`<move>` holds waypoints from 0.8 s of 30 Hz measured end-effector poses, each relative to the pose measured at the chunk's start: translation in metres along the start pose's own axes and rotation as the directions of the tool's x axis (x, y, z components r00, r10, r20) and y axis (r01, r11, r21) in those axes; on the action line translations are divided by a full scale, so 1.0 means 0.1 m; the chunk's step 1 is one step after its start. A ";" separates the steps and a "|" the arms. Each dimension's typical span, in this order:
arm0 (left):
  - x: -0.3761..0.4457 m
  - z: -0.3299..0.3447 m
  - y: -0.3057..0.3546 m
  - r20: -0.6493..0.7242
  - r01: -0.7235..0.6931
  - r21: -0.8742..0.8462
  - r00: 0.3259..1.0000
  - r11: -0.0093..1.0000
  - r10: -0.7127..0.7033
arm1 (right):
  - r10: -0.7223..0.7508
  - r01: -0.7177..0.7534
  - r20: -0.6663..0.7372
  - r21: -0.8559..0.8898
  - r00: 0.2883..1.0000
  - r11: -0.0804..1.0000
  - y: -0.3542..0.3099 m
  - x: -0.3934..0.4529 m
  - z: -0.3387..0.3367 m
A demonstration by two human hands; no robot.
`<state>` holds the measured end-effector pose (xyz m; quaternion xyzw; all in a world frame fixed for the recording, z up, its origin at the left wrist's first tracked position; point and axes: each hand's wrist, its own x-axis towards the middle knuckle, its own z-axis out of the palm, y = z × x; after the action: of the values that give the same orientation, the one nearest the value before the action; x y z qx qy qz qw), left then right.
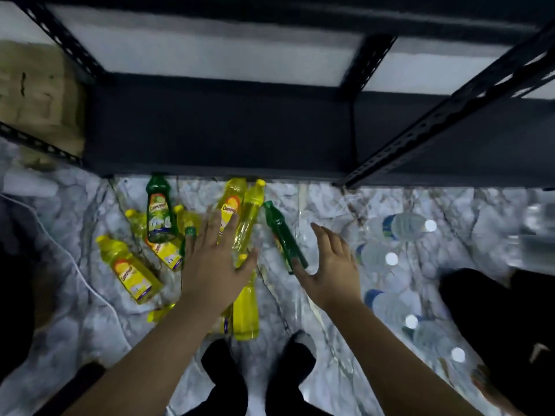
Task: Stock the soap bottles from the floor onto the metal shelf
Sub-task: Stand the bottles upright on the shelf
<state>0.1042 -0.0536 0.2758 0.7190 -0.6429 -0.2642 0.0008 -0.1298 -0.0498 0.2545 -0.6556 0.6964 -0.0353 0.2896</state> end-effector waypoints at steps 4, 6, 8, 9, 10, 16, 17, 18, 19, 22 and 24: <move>0.68 0.88 -0.28 0.003 0.029 -0.033 1.000 0.999 -0.028 | 0.031 -0.031 0.030 0.002 0.999 1.000 0.38 0.67 0.80; 1.00 1.27 -0.37 -0.027 0.017 -0.023 0.999 1.000 -0.018 | 0.033 -0.033 0.025 0.019 0.999 0.999 0.51 0.99 1.17; 1.29 1.61 -0.44 -0.039 0.010 -0.013 0.999 1.000 -0.011 | 0.029 -0.029 -0.001 0.059 1.000 0.998 0.61 1.25 1.49; 1.43 1.77 -0.48 -0.048 0.001 -0.025 0.999 1.000 -0.002 | 0.030 -0.028 -0.021 0.084 0.999 0.996 0.67 1.35 1.64; 1.55 1.91 -0.51 -0.060 -0.013 -0.041 0.998 0.999 0.010 | 0.034 -0.029 -0.043 0.105 0.999 0.994 0.74 1.44 1.79; 1.90 2.77 -0.69 -0.075 -0.036 0.140 0.996 0.990 0.046 | 0.082 -0.082 -0.005 0.068 0.997 0.994 1.15 1.62 2.59; 1.93 2.85 -0.70 -0.132 -0.034 0.177 0.990 0.984 0.058 | 0.111 -0.111 0.007 0.056 0.994 0.992 1.17 1.60 2.69; 1.96 2.90 -0.70 -0.192 -0.022 0.222 0.979 0.975 0.066 | 0.141 -0.141 0.005 0.053 0.990 0.989 1.16 1.59 2.77; 1.99 2.93 -0.69 -0.239 -0.016 0.264 0.968 0.965 0.081 | 0.166 -0.166 -0.008 0.057 0.986 0.985 1.15 1.58 2.82; 2.06 2.87 -0.62 -0.319 -0.111 0.256 0.928 0.960 0.192 | 0.248 -0.242 -0.067 0.085 0.967 0.967 1.11 1.51 2.84; 2.07 2.87 -0.57 -0.308 -0.215 0.220 0.910 0.951 0.277 | 0.364 -0.351 -0.114 0.115 0.924 0.929 1.15 1.45 2.79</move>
<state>0.0545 -0.1379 -0.0685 0.6632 -0.7404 -0.0762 0.0784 -0.1030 -0.0767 -0.0785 -0.4996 0.8198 -0.0578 0.2739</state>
